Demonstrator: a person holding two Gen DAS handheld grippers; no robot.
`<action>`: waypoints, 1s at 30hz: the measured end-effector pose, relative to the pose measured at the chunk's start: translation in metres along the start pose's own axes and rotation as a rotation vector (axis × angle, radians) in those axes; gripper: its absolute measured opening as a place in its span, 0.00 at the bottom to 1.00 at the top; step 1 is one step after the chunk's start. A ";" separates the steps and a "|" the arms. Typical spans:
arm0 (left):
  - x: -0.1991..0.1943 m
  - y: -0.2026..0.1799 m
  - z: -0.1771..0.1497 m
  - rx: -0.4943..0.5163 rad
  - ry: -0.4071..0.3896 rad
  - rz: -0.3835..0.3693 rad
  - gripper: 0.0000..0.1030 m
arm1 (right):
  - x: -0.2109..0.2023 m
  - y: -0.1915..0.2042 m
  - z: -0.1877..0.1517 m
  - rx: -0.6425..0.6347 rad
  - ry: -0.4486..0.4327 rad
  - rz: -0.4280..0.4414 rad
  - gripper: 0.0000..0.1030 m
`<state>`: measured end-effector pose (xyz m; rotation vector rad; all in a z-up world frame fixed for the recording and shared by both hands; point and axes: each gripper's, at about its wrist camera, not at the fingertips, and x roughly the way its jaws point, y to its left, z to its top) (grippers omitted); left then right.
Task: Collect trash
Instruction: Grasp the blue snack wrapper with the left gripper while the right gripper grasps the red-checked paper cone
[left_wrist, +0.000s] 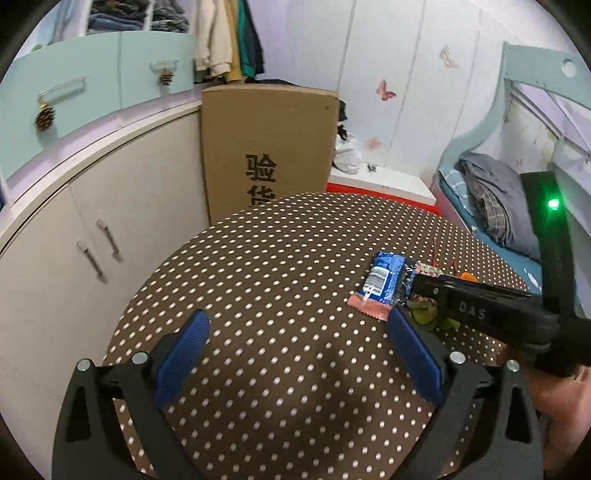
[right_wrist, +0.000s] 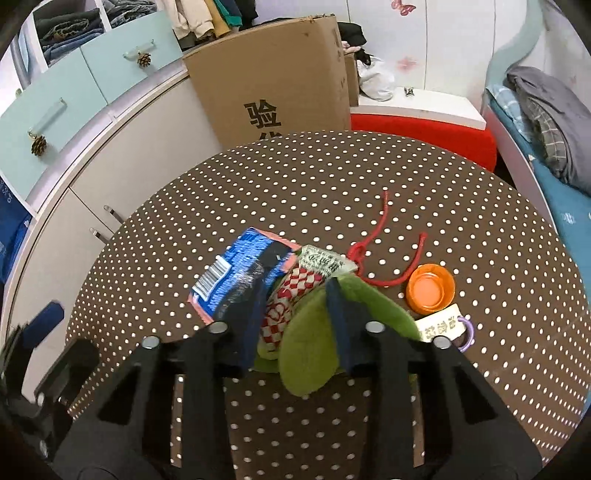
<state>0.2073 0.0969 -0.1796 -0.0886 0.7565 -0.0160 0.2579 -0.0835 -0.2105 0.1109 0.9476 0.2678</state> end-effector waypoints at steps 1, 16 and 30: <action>0.005 -0.003 0.003 0.014 0.003 -0.006 0.92 | -0.002 -0.002 -0.001 -0.007 -0.002 0.001 0.23; 0.093 -0.065 0.026 0.229 0.156 -0.090 0.84 | -0.036 -0.035 -0.025 -0.091 -0.010 0.069 0.15; 0.051 -0.040 0.000 0.106 0.133 -0.125 0.39 | -0.070 -0.044 -0.047 -0.086 -0.038 0.144 0.14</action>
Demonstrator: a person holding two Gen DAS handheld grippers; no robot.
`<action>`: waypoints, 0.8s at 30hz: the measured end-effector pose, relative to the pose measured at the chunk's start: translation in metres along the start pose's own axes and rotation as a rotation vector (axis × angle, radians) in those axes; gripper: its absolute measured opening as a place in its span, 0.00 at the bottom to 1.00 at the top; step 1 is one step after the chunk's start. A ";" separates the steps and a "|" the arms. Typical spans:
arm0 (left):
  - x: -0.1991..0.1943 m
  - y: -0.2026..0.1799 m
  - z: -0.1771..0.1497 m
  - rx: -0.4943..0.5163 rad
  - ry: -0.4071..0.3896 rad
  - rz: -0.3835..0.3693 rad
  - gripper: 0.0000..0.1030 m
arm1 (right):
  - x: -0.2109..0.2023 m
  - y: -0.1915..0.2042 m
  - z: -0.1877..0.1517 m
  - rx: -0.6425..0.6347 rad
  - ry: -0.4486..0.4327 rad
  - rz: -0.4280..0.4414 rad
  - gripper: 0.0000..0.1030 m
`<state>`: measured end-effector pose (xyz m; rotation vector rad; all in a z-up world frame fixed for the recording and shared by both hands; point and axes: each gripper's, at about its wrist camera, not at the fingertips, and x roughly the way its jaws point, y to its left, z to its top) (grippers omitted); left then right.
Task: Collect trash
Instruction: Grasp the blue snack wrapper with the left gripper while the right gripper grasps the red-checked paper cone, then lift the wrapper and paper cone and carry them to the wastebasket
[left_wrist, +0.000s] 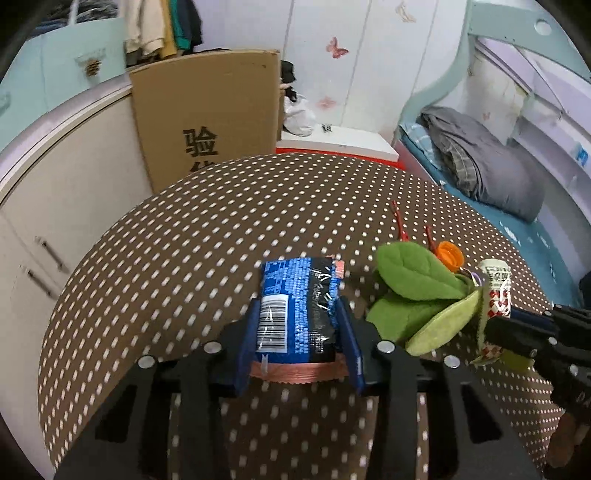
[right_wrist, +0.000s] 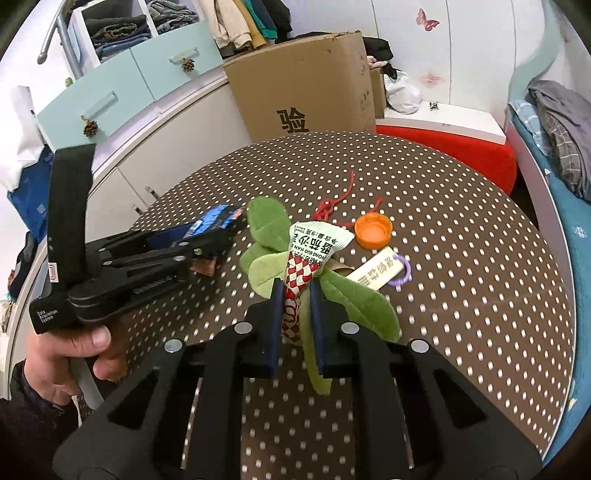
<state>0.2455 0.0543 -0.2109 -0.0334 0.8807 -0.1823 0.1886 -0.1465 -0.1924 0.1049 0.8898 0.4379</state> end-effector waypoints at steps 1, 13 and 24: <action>-0.008 0.001 -0.006 -0.010 -0.006 0.002 0.39 | -0.003 -0.001 -0.003 -0.001 0.001 0.005 0.14; -0.062 -0.010 -0.058 -0.041 -0.006 -0.003 0.38 | -0.019 -0.004 -0.052 -0.046 0.120 0.014 0.18; -0.093 -0.027 -0.074 -0.037 -0.031 -0.010 0.38 | -0.014 0.009 -0.045 -0.102 0.066 -0.056 0.28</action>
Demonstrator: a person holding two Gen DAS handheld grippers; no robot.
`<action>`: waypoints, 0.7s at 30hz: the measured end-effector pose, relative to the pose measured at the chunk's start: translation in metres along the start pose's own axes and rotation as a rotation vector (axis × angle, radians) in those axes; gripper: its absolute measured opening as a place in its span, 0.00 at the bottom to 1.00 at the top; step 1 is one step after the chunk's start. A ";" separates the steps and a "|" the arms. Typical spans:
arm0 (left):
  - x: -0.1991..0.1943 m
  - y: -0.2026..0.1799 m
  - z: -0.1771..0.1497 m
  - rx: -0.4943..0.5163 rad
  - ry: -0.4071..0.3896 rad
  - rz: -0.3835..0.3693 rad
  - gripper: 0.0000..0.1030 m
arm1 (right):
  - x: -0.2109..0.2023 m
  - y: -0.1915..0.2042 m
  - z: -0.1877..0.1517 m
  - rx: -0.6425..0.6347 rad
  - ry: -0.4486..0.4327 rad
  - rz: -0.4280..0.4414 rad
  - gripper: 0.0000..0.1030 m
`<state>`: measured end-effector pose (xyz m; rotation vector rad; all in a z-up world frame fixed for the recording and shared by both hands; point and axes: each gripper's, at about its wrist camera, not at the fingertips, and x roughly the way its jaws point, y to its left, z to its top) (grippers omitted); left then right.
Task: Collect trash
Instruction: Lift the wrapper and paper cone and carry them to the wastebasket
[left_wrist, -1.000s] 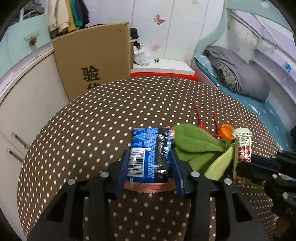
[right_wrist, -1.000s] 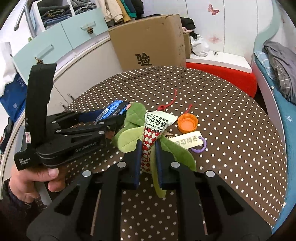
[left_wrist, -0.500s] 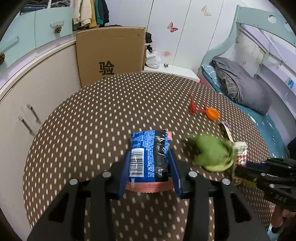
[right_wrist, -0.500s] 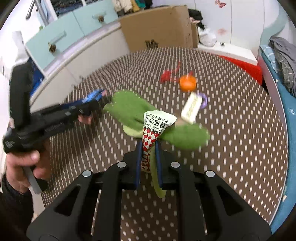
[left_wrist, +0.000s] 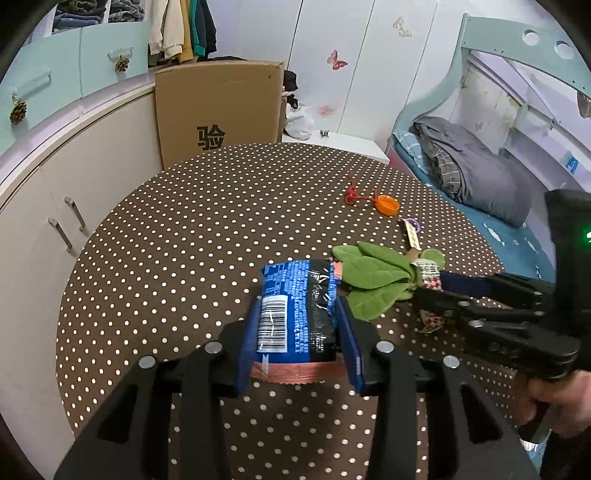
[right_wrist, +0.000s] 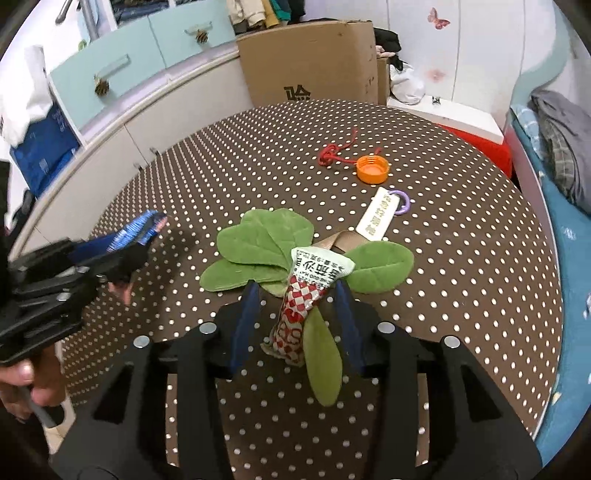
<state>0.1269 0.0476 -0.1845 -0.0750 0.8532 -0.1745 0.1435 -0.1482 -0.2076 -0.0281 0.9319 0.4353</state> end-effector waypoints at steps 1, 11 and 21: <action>-0.002 -0.002 0.000 0.003 -0.004 0.000 0.38 | 0.003 0.002 0.001 -0.014 0.000 -0.007 0.25; -0.018 -0.012 0.005 0.015 -0.036 -0.007 0.38 | -0.035 -0.018 0.002 0.049 -0.123 0.105 0.15; -0.040 -0.054 0.043 0.073 -0.124 -0.079 0.38 | -0.108 -0.066 0.017 0.176 -0.299 0.205 0.15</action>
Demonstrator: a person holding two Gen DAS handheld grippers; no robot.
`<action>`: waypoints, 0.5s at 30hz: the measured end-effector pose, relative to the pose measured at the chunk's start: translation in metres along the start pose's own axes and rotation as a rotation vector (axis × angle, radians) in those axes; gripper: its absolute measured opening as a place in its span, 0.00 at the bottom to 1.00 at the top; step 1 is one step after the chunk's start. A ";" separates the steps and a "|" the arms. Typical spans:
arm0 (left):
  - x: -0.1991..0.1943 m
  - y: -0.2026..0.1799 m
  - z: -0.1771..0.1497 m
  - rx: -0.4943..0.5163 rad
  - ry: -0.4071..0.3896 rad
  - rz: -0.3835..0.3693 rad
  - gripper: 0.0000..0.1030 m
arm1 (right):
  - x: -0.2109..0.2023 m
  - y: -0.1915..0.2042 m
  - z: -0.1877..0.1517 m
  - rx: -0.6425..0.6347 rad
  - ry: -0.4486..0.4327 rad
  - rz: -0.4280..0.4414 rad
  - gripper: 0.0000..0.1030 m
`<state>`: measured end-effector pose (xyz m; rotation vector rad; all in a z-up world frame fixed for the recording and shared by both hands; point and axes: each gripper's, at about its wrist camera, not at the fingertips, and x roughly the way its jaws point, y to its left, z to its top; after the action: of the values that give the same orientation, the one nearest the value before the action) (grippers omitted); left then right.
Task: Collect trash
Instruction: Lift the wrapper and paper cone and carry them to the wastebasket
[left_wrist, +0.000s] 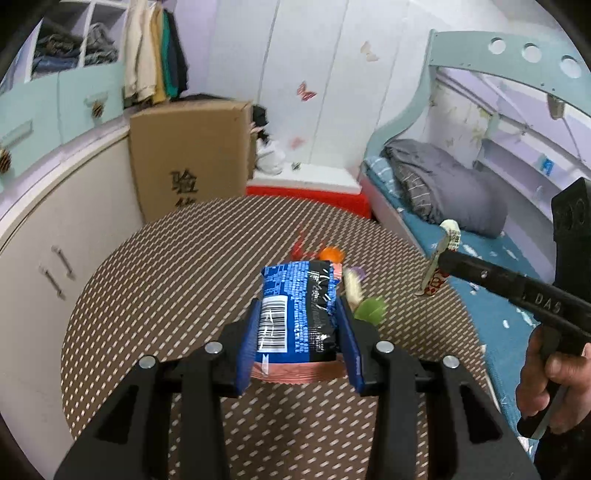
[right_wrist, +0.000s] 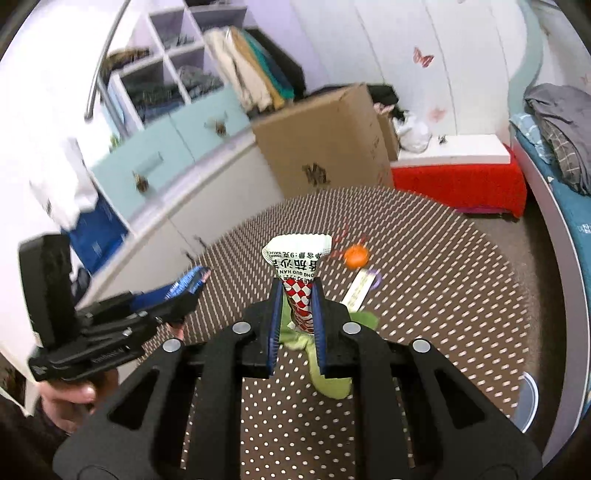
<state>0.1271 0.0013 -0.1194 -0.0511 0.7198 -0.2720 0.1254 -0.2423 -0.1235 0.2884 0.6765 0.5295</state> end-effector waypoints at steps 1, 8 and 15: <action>0.000 -0.005 0.004 0.007 -0.007 -0.008 0.38 | -0.007 -0.003 0.003 0.008 -0.015 0.000 0.15; 0.013 -0.064 0.035 0.075 -0.037 -0.100 0.38 | -0.073 -0.055 0.020 0.067 -0.139 -0.096 0.15; 0.037 -0.138 0.047 0.172 -0.018 -0.202 0.38 | -0.116 -0.163 -0.003 0.282 -0.140 -0.266 0.15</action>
<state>0.1529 -0.1438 -0.0887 0.0373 0.6713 -0.5252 0.1077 -0.4411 -0.1343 0.4871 0.6407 0.1569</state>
